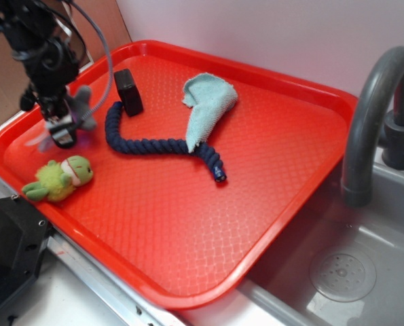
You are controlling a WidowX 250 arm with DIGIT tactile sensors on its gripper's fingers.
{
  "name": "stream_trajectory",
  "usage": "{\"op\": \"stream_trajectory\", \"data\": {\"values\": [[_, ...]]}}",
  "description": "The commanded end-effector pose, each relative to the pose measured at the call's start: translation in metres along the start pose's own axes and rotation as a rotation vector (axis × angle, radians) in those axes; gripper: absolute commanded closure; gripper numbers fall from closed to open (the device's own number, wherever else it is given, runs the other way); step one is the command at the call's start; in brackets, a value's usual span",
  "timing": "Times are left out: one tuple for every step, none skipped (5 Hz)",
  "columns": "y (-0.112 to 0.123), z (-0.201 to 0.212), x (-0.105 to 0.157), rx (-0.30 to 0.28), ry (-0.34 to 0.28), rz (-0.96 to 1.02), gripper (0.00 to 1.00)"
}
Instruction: Grab the gray animal.
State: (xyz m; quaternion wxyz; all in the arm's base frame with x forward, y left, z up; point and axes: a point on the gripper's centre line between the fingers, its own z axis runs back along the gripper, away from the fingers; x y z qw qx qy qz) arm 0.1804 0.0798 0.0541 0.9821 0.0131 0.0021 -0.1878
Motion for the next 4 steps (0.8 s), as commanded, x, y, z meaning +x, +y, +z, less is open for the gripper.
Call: {"op": "stream_trajectory", "data": {"values": [[-0.026, 0.093, 0.016, -0.049, -0.067, 0.289, 1.0], [-0.054, 0.128, 0.028, -0.094, -0.064, 0.388, 1.0], [-0.075, 0.15, 0.034, -0.07, -0.128, 0.404, 1.0], [-0.083, 0.15, 0.032, -0.082, -0.156, 0.394, 1.0]]}}
